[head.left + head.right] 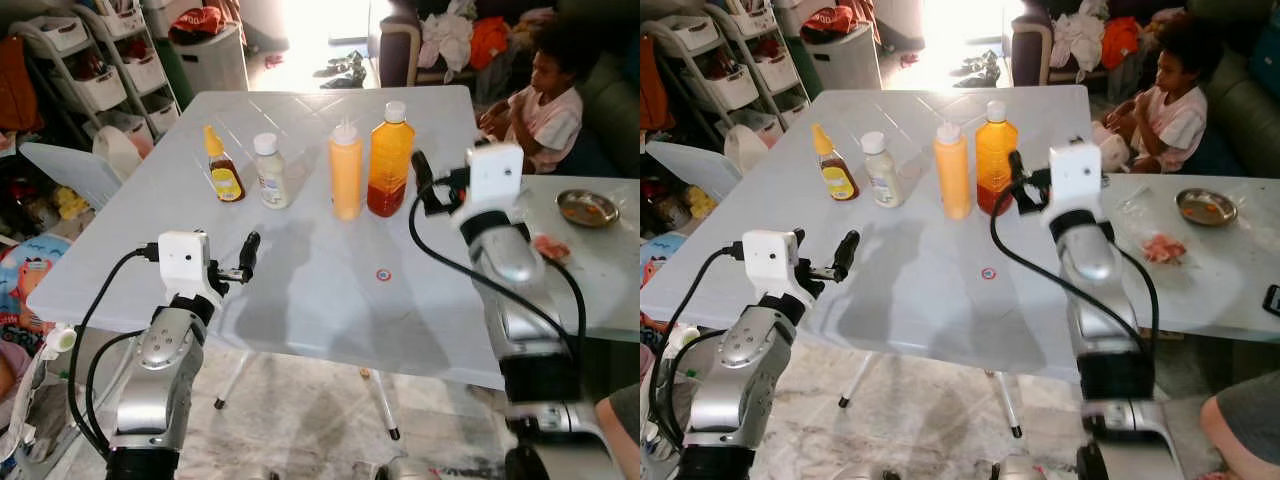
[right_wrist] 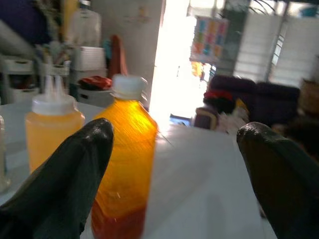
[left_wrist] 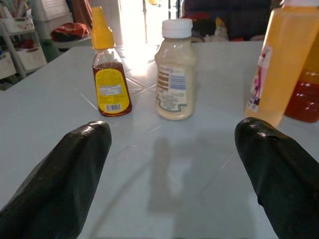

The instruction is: Restocking fridge

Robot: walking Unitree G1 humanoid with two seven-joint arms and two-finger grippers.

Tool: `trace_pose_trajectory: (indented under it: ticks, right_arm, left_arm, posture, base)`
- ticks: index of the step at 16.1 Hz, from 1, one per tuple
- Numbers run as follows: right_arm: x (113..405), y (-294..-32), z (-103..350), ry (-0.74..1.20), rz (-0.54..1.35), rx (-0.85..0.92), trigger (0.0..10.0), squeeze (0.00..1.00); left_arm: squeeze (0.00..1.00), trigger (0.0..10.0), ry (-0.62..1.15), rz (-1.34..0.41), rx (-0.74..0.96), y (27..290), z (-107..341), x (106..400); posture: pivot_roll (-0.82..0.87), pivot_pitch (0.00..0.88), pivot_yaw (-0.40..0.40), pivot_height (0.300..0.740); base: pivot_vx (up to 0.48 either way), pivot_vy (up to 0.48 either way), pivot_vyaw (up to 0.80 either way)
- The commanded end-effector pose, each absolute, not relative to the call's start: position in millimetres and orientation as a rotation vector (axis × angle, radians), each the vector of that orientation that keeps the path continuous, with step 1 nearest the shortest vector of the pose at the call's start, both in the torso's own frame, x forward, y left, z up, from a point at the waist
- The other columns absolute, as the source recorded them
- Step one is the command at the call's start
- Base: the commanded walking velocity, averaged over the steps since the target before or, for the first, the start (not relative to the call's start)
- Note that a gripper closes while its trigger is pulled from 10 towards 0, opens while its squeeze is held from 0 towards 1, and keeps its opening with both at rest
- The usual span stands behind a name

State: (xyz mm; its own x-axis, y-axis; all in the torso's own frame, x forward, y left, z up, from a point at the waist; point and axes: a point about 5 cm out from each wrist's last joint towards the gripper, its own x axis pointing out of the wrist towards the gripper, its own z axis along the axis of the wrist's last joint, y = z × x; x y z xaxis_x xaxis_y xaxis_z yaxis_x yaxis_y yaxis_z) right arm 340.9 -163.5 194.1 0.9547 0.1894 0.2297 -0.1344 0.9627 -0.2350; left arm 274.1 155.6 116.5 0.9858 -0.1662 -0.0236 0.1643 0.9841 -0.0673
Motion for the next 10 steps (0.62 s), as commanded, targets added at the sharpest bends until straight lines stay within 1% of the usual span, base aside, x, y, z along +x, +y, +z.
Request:
trace_pose_trajectory:
  ticks: [1,2,7,10]
  right_arm:
    - [344,-157,202,-0.292,0.199,-0.258,10.0,0.0]
    - [349,-156,201,-0.271,0.202,-0.233,10.0,0.0]
    - [362,-160,209,-0.279,0.183,-0.221,10.0,0.0]
    - [368,-152,214,-0.303,0.208,-0.225,10.0,0.0]
  left_arm:
    - [0.0,10.0,0.026,-0.166,-0.049,159,120,273]
    - [0.0,10.0,0.028,-0.167,-0.046,161,121,272]
    - [0.0,10.0,0.035,-0.174,-0.023,166,125,270]
    - [0.0,10.0,0.065,-0.222,-0.008,161,125,260]
  posture:
    - [-0.02,0.0,0.119,0.74]
    - [-0.01,0.0,0.123,0.74]
    - [0.02,0.007,0.142,0.74]
    - [0.04,0.021,0.171,0.74]
  base:
    - [0.0,0.0,0.0]
    - [0.0,0.0,0.0]
    - [0.0,0.0,0.0]
    - [0.0,0.0,0.0]
